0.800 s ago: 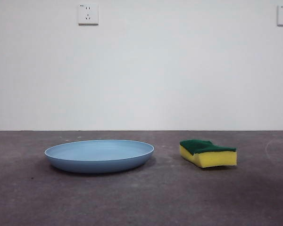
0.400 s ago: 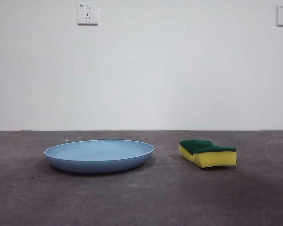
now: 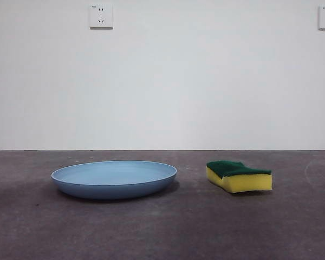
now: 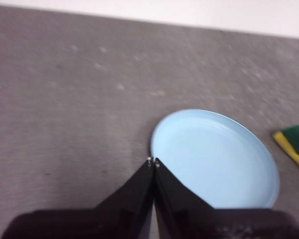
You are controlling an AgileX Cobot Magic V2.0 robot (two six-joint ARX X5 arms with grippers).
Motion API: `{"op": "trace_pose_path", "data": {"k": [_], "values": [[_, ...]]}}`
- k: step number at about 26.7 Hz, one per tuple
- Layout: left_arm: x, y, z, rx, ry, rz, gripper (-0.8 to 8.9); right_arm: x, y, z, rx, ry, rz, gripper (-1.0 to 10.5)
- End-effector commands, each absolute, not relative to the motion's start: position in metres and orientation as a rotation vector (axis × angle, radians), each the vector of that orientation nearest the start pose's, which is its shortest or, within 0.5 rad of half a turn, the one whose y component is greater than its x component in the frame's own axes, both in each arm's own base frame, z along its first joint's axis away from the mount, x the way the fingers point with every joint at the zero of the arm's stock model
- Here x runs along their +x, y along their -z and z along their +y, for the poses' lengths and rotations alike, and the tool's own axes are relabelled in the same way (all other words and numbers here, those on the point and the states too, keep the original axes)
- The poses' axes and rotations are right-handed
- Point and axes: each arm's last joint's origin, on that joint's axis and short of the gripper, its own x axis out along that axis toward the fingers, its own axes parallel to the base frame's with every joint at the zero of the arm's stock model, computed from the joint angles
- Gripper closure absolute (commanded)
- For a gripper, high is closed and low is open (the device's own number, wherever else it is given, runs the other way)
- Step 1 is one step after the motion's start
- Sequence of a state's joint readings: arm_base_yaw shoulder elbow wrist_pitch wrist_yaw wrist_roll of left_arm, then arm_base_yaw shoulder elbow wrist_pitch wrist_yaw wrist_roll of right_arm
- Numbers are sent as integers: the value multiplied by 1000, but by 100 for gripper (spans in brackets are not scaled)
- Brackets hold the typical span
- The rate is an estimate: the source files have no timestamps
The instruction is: Pick up the plate,pick up the cloth,clean the plate with the cloth
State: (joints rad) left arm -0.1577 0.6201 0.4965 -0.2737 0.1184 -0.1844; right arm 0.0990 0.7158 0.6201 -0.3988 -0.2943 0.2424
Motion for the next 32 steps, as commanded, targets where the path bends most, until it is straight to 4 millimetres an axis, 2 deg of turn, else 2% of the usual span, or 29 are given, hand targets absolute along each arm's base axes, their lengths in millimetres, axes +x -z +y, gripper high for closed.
{"op": "trace_pose_path", "data": {"k": [1,9,11,12,13,15,16,18,23,27,32], "values": [[163,-259,-32,-191,325,542,819,170,-276,27,226,-392,630,949],[205,-270,-45,-238,527,777,814,200,-280,33,193,-522,854,931],[211,-269,-47,-242,559,793,806,204,-280,34,193,-521,864,819],[213,-268,-48,-246,567,795,778,205,-280,34,192,-520,864,762],[215,-267,-48,-249,574,798,697,205,-279,34,192,-518,864,664],[219,-266,-49,-258,571,782,533,205,-279,34,191,-515,864,559],[223,-267,-49,-277,562,763,494,205,-279,34,193,-514,865,552],[230,-266,-50,-295,528,734,496,205,-279,34,209,-506,870,553],[257,-242,-53,-302,461,832,496,205,-279,34,216,-503,872,554],[293,-225,-59,-305,438,929,496,205,-279,34,216,-504,873,555],[330,-199,-62,-243,344,1058,498,205,-279,34,216,-504,873,555]]}}
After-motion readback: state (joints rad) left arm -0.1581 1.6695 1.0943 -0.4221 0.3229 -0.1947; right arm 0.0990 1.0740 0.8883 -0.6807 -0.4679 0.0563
